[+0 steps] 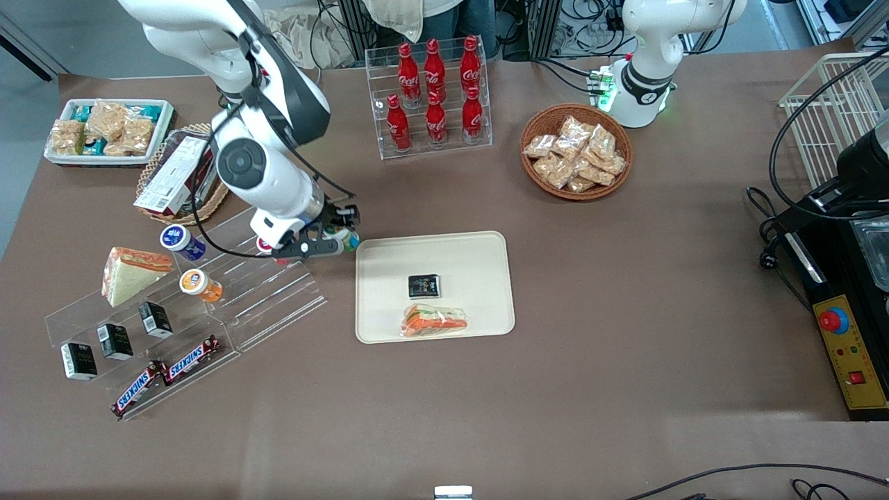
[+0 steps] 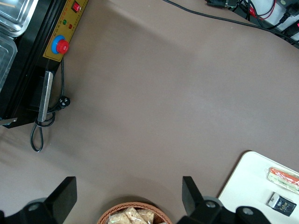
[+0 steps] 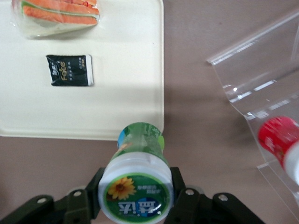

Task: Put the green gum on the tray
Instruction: 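Lift the green bottle and carry it toward the cream tray, then lower the green bottle onto the tray and open the right gripper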

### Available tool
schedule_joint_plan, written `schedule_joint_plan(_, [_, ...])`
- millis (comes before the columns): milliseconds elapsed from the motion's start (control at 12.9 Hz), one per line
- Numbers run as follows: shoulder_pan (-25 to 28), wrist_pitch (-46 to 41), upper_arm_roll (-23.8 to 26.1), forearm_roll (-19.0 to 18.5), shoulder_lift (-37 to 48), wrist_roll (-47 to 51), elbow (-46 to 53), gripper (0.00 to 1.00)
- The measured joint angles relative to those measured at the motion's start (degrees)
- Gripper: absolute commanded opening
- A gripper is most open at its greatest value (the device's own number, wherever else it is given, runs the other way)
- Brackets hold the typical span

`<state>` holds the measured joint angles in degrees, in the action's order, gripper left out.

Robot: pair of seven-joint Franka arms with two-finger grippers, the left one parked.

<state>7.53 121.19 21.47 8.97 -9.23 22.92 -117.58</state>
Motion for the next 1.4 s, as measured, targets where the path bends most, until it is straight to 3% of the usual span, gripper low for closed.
schedule_joint_plan(388, [1.09, 4.91, -0.06, -0.6, -9.3, 0.7, 3.06, 0.32])
schedule_joint_plan(777, [3.21, 7.82, -0.15, -5.72, -16.56, 7.07, 4.75, 0.32])
schedule_joint_plan(1165, [5.07, 10.4, -0.29, -6.21, -20.02, 9.31, 5.86, 0.35])
schedule_joint_plan(1243, [5.07, 10.42, -0.43, -6.21, -20.07, 9.31, 5.92, 0.5])
schedule_joint_plan(1320, [5.07, 10.42, -0.54, -6.23, -20.07, 9.32, 5.99, 1.0])
schedule_joint_plan(1398, [5.07, 10.42, -0.66, -6.57, -20.08, 9.31, 6.06, 1.0])
